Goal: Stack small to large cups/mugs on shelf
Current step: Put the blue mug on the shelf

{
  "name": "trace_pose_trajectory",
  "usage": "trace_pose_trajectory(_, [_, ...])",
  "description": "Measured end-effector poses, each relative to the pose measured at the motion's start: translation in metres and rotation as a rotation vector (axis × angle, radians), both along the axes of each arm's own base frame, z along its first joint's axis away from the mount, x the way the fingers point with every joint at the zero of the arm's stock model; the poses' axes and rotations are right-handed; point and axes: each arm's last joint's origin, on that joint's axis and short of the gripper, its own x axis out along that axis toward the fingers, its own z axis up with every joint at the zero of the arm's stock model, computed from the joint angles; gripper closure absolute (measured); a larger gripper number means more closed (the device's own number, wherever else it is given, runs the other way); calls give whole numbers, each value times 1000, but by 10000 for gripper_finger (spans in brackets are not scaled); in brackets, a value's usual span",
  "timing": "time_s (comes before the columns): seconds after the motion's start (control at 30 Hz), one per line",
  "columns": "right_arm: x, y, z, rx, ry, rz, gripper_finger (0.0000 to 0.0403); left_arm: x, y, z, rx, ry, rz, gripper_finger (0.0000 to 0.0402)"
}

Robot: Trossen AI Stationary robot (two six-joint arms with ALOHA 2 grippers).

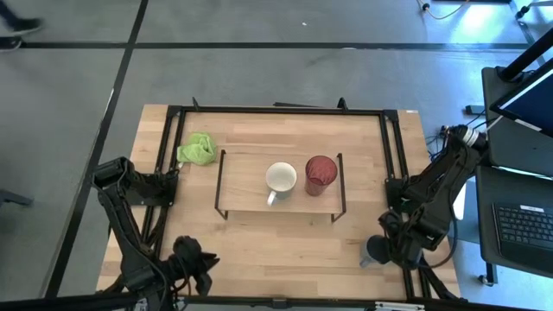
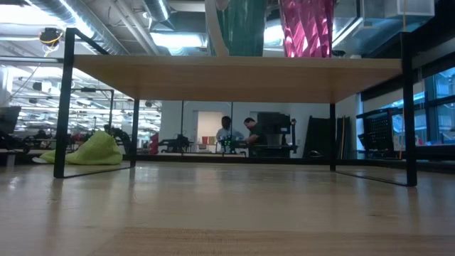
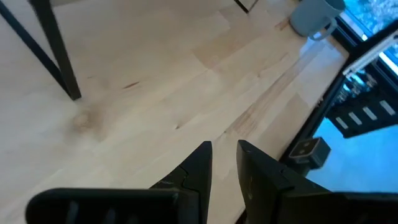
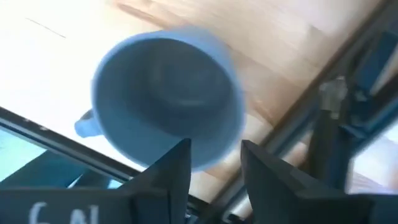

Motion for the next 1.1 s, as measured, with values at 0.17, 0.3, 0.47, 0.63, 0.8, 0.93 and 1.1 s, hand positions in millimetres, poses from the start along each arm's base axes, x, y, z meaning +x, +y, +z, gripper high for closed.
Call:
trace_pose_trajectory(0.17, [3, 4, -5, -23, -13, -7, 262, 0, -3, 2, -26, 38, -43, 333])
trace_pose_trajectory(0.3, [5, 8, -13, -64, 17, -9, 262, 1, -5, 2, -17, 62, -96, 333])
trace_pose_trajectory(0.47, [16, 8, -15, -59, -6, -50, 262, -1, -5, 4, -58, 111, -114, 333])
trace_pose_trajectory(0.63, [27, 5, -4, -54, -26, -85, 262, -4, -6, 7, -60, 103, -134, 333])
trace_pose_trajectory(0.8, [26, 1, -2, -85, 1, -85, 262, -4, -5, 8, -43, 107, -141, 333])
trace_pose_trajectory(0.93, [24, 1, -2, -81, 30, -77, 263, -4, -5, 8, -42, 107, -141, 333])
trace_pose_trajectory(1.1, [22, 0, -6, -80, 57, -67, 263, -4, -5, 8, -42, 107, -142, 333])
